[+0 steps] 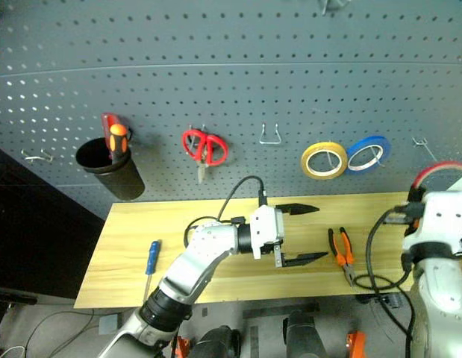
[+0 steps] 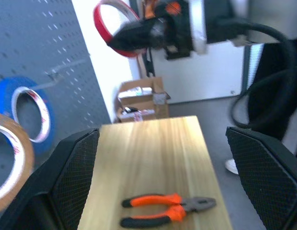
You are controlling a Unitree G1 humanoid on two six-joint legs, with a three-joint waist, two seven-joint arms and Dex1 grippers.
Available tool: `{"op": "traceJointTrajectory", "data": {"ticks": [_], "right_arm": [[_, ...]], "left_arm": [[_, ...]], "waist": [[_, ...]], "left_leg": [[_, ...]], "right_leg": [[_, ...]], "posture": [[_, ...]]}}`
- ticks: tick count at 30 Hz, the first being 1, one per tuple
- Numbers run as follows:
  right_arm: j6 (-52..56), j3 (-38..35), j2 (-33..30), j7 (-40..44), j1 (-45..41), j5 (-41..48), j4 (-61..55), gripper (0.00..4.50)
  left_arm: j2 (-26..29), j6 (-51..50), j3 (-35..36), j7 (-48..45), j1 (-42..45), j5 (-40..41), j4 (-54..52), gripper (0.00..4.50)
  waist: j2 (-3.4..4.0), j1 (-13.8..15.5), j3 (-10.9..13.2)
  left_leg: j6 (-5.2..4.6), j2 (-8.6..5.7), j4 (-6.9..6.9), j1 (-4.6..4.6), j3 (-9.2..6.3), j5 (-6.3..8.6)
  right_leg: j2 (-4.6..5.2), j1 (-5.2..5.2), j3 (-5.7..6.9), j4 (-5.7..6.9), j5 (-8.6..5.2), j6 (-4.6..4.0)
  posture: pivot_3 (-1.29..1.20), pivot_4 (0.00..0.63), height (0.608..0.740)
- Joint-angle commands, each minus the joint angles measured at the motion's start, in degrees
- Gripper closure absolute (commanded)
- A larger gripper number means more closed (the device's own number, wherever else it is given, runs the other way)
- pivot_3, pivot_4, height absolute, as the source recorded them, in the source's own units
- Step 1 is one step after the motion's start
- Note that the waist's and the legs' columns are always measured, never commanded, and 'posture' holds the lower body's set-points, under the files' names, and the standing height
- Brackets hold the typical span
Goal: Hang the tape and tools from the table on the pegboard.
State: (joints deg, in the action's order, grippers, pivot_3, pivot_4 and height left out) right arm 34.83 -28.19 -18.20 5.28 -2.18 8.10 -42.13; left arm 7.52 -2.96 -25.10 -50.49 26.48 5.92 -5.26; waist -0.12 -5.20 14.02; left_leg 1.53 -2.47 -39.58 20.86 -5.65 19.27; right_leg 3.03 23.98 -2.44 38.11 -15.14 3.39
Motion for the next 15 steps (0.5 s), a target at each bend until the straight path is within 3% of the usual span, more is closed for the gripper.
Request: {"op": "traceJointTrajectory", "data": {"ticks": [1,6,15], "right_arm": [[-2.60,-5.01,-2.67,1.56,-5.24,3.82,7.45,4.47],[-7.62,-6.85,-6.71,5.79,-12.96,7.93,25.29,4.47],[-14.61,-3.89,-11.76,12.86,-25.44,10.96,51.44,4.47]], "left_arm": [[-0.32,1.89,0.40,0.77,0.45,0.28,-0.04,0.00],[-0.15,2.62,0.35,1.06,0.58,-0.02,0.35,0.00],[-0.60,3.12,0.92,3.05,1.09,-0.70,0.98,0.00]], "waist": [[0.01,0.00,0.00],[0.01,-0.01,-0.01],[0.07,-0.14,-0.04]], "left_leg": [[-0.06,-0.02,-0.06,0.01,0.04,0.03],[-0.20,-0.02,-0.09,0.04,0.15,0.11],[-0.22,-0.01,-0.18,0.02,0.32,0.11]], "right_leg": [[0.00,-0.01,-0.02,0.01,0.00,0.00],[0.01,0.00,-0.05,-0.03,0.00,0.00],[0.03,0.05,-0.17,0.10,0.01,0.00]], "posture": [[-0.19,0.209,0.740],[-0.16,0.202,0.740],[-0.14,0.198,0.740]]}}
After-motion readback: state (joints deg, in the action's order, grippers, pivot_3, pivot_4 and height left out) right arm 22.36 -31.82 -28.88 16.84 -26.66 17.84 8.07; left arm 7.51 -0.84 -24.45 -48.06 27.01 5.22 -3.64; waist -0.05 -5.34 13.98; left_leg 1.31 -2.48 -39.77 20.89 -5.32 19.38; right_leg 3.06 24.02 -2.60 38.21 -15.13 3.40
